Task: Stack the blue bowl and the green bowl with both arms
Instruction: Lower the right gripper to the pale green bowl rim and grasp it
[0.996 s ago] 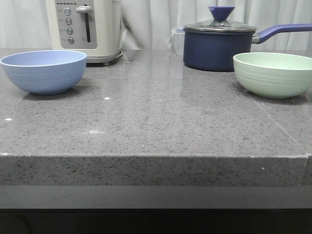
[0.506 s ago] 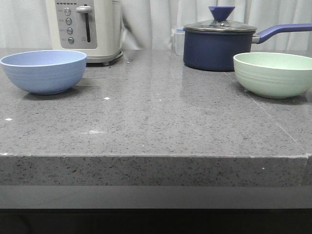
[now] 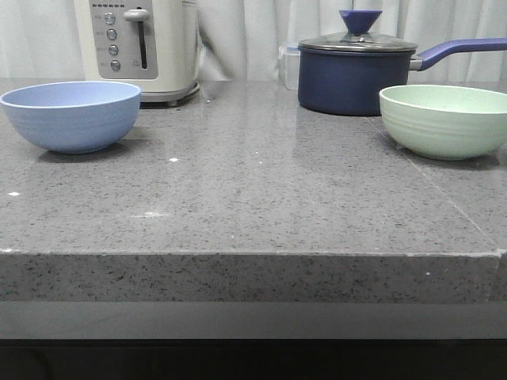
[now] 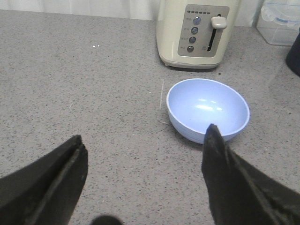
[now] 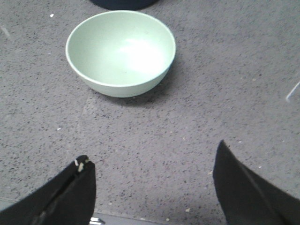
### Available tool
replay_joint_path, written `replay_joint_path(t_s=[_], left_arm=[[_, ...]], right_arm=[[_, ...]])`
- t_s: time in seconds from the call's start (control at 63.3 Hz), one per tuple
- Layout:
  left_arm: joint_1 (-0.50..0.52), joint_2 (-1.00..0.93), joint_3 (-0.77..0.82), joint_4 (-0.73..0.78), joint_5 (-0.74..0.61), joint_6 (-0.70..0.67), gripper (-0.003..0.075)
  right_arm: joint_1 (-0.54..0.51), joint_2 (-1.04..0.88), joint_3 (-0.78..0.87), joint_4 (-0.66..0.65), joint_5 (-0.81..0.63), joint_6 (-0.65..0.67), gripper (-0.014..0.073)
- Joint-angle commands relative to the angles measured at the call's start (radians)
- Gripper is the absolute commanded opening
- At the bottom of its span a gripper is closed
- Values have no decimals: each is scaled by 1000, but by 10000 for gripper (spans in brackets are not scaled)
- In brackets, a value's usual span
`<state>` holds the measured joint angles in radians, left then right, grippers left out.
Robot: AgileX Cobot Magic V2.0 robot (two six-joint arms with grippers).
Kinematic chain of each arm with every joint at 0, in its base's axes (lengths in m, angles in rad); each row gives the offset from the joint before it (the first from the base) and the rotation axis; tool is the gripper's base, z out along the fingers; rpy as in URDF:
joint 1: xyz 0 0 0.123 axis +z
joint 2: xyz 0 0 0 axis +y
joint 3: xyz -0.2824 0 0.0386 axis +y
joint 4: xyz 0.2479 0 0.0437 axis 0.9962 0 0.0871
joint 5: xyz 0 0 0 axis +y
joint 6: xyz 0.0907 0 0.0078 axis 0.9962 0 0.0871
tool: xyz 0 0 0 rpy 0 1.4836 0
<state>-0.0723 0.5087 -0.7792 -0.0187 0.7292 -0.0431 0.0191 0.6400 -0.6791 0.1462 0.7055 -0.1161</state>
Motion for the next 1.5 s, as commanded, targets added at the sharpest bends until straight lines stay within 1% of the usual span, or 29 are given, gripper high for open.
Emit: replay_joint_path(t_s=[0.0, 0.032, 0.237, 0.379, 0.49, 0.553, 0.648, 0.711, 0.775, 0.964, 1.249, 1.328, 1.407, 1.486], left_arm=[[-28, 12, -29, -27, -77, 29, 489], [-46, 12, -29, -29, -78, 49, 490], [-158, 12, -29, -25, -73, 76, 490], [-175, 12, -29, -22, -73, 76, 490], [-175, 12, -29, -22, -73, 76, 490], [-175, 12, -29, -22, -73, 76, 490], [-175, 12, -29, -22, -73, 76, 490], [-175, 12, -29, -22, -73, 76, 490], [-175, 12, -29, -22, -73, 76, 490], [-175, 12, -29, -22, -73, 76, 490], [-175, 12, -29, -22, -73, 76, 490], [-175, 12, -29, -22, -73, 76, 490], [-175, 12, -29, -22, -73, 76, 490], [-175, 12, -29, -22, -73, 76, 490]], right_arm=[[-6, 57, -71, 20, -29, 1, 544], [-6, 80, -90, 21, -17, 2, 544], [-10, 292, -279, 19, 106, 5, 544], [-69, 436, -398, 37, 155, 5, 544], [-141, 541, -483, 106, 197, 3, 544], [-179, 600, -527, 160, 226, -29, 544], [-205, 685, -583, 257, 254, -99, 544], [-208, 732, -610, 302, 259, -125, 544], [-208, 775, -634, 318, 257, -127, 544], [-203, 882, -696, 322, 246, -127, 542], [-203, 976, -705, 322, 212, -152, 540], [-203, 994, -705, 323, 210, -153, 505], [-203, 1007, -705, 323, 202, -154, 423], [-203, 1011, -705, 323, 195, -154, 318]])
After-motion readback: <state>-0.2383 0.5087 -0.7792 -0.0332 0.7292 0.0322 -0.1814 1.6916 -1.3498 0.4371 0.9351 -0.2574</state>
